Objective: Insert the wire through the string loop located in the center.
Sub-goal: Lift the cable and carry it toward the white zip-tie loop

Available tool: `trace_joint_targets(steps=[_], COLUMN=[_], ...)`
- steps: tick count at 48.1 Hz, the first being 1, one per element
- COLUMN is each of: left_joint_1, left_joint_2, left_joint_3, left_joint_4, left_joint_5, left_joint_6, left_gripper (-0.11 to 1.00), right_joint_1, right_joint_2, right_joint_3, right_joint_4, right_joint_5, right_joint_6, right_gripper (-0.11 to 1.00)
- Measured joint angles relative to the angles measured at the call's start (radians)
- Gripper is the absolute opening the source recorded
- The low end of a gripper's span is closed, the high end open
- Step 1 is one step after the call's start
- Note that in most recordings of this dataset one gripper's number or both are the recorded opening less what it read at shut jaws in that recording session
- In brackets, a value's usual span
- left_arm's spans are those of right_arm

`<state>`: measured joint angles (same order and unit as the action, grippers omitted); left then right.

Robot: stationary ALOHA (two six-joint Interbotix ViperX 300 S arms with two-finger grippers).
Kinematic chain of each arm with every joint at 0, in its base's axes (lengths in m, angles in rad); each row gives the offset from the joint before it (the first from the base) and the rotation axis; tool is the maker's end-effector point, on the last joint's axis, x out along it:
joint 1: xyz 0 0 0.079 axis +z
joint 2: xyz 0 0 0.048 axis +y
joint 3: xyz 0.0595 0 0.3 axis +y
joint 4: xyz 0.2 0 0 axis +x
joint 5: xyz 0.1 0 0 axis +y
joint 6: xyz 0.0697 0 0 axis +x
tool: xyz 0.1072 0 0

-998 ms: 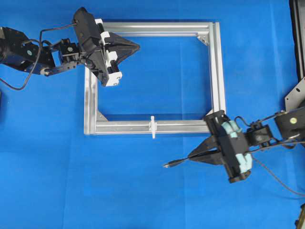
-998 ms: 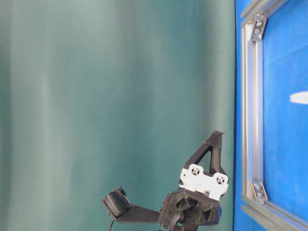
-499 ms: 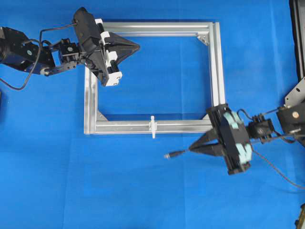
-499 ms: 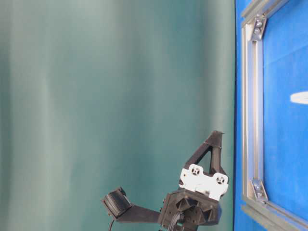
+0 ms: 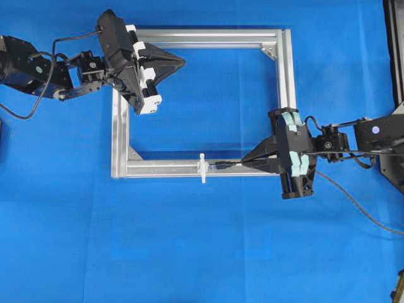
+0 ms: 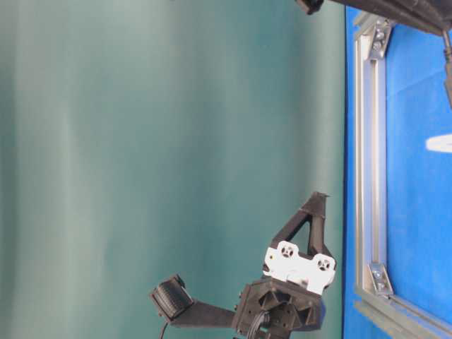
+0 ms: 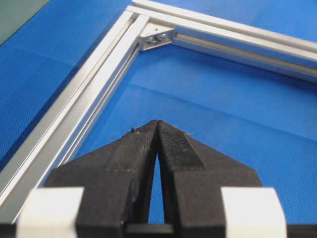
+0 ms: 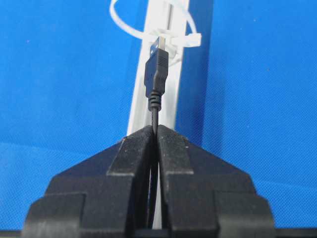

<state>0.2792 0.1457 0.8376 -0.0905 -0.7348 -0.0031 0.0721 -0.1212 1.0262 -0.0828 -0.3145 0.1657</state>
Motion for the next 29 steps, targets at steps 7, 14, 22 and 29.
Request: trace_joint_targets(steps=[7,14,22,29], left_joint_1=[0.0,0.0,0.0,-0.002], left_joint_2=[0.0,0.002,0.002,0.0], left_joint_3=[0.0,0.0,0.002,0.0], left_joint_4=[0.0,0.002,0.002,0.002], left_joint_5=[0.0,0.0,0.0,0.0], left_joint_6=[0.0,0.002,0.0,0.002], left_gripper=[0.0,0.0,0.0,0.0], right_joint_1=[-0.006,-0.008,-0.006,-0.006], right_joint_2=[0.0,0.0,0.0,0.0], right_joint_3=[0.0,0.0,0.0,0.0], right_joint_4=[0.0,-0.002,-0.002,-0.002], right_joint_5=[-0.005,-0.008,-0.012,-0.012], right_joint_6=[0.0,0.0,0.0,0.0], right_gripper=[-0.02,-0.02,-0.02,-0.02])
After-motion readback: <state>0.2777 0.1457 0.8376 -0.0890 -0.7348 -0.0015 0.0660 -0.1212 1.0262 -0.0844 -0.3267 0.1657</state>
